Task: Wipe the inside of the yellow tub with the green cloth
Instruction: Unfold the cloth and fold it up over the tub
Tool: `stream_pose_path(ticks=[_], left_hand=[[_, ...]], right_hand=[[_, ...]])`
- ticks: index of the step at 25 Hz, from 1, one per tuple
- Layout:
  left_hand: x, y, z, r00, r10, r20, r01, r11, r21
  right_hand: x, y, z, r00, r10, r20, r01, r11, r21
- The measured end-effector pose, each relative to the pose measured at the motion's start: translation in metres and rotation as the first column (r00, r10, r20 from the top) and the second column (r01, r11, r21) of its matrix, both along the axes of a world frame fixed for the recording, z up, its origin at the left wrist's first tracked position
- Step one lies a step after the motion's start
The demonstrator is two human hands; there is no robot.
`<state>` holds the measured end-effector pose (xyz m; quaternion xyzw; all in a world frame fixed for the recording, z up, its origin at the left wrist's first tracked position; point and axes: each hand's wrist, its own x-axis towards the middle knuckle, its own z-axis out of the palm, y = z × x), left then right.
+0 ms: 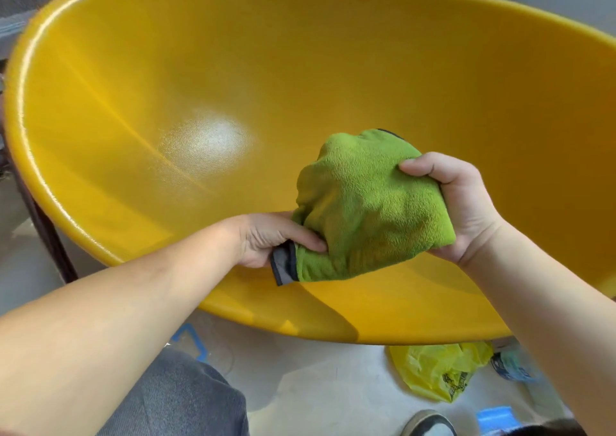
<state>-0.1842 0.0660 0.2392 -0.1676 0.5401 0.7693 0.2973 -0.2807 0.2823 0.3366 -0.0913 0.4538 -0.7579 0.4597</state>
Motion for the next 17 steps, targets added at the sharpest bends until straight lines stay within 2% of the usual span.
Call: stream_pose_path(ticks=[2, 4, 7, 9, 13, 15, 17], left_hand=[[-0.004, 0.001, 0.003, 1.0, 0.016, -0.001, -0.016, 1.0, -0.009], [-0.007, -0.003, 0.004, 0.994, 0.106, 0.006, -0.106, 0.992, -0.064], [-0.005, -0.018, 0.003, 0.97, 0.244, -0.025, -0.245, 0.967, -0.071], [-0.002, -0.027, 0.005, 0.946, 0.323, -0.033, -0.324, 0.946, -0.022], [-0.003, -0.033, 0.015, 0.886, 0.464, -0.001, -0.464, 0.885, 0.032], [-0.004, -0.032, 0.022, 0.864, 0.503, -0.01, -0.503, 0.864, -0.005], [-0.007, -0.021, 0.03, 0.858, 0.514, -0.008, -0.513, 0.853, -0.098]], right_hand=[[-0.004, 0.003, -0.003, 0.998, -0.063, -0.021, 0.064, 0.996, 0.058], [-0.014, 0.007, -0.009, 0.979, -0.191, -0.075, 0.202, 0.964, 0.175], [-0.03, 0.014, -0.025, 0.924, -0.327, -0.198, 0.382, 0.815, 0.435], [-0.035, 0.017, -0.037, 0.918, -0.318, -0.235, 0.395, 0.729, 0.558], [-0.033, 0.011, -0.047, 0.898, -0.267, -0.351, 0.436, 0.652, 0.62], [-0.027, 0.004, -0.047, 0.878, -0.195, -0.438, 0.453, 0.636, 0.625], [-0.014, -0.008, -0.047, 0.82, -0.091, -0.565, 0.489, 0.624, 0.609]])
